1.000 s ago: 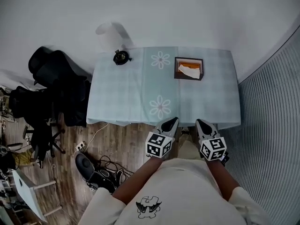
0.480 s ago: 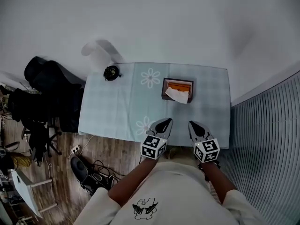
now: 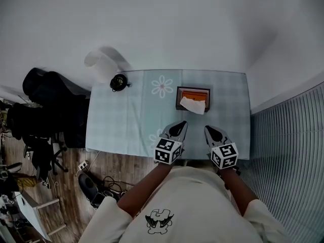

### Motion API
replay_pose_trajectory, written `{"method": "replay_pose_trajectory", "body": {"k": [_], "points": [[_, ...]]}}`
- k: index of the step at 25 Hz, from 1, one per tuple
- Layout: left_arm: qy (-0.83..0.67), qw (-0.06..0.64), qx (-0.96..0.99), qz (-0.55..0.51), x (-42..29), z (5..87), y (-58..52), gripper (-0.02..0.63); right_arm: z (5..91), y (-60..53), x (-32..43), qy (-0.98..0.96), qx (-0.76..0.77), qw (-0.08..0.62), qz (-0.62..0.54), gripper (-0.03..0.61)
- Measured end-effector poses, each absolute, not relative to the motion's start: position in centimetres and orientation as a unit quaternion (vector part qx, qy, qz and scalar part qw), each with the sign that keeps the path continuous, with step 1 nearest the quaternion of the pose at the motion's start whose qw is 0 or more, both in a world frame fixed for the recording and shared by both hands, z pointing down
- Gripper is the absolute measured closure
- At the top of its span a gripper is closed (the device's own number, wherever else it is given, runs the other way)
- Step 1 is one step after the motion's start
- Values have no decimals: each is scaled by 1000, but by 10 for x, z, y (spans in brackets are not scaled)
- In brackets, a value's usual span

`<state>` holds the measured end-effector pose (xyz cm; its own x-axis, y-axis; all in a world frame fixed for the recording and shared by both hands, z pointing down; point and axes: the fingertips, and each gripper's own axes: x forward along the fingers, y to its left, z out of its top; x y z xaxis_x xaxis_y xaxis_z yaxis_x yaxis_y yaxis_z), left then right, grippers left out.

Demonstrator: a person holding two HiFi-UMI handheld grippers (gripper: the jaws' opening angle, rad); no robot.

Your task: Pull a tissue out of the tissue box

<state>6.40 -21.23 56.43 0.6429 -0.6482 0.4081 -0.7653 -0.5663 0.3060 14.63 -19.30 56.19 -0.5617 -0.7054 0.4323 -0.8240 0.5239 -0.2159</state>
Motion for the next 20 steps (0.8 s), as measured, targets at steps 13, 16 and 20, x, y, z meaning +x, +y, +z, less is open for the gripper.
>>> {"method": "replay_pose_trajectory", "body": {"k": [13, 16, 20], "points": [[-406, 259, 865, 140, 43, 594, -231, 606, 621, -249, 115, -866, 394, 241, 192, 463], [-406, 261, 865, 138, 43, 594, -231, 606, 647, -262, 108, -862, 379, 280, 188, 434], [-407, 262, 863, 144, 44, 600, -236, 606, 678, -275, 102, -852, 366, 332, 175, 414]]}}
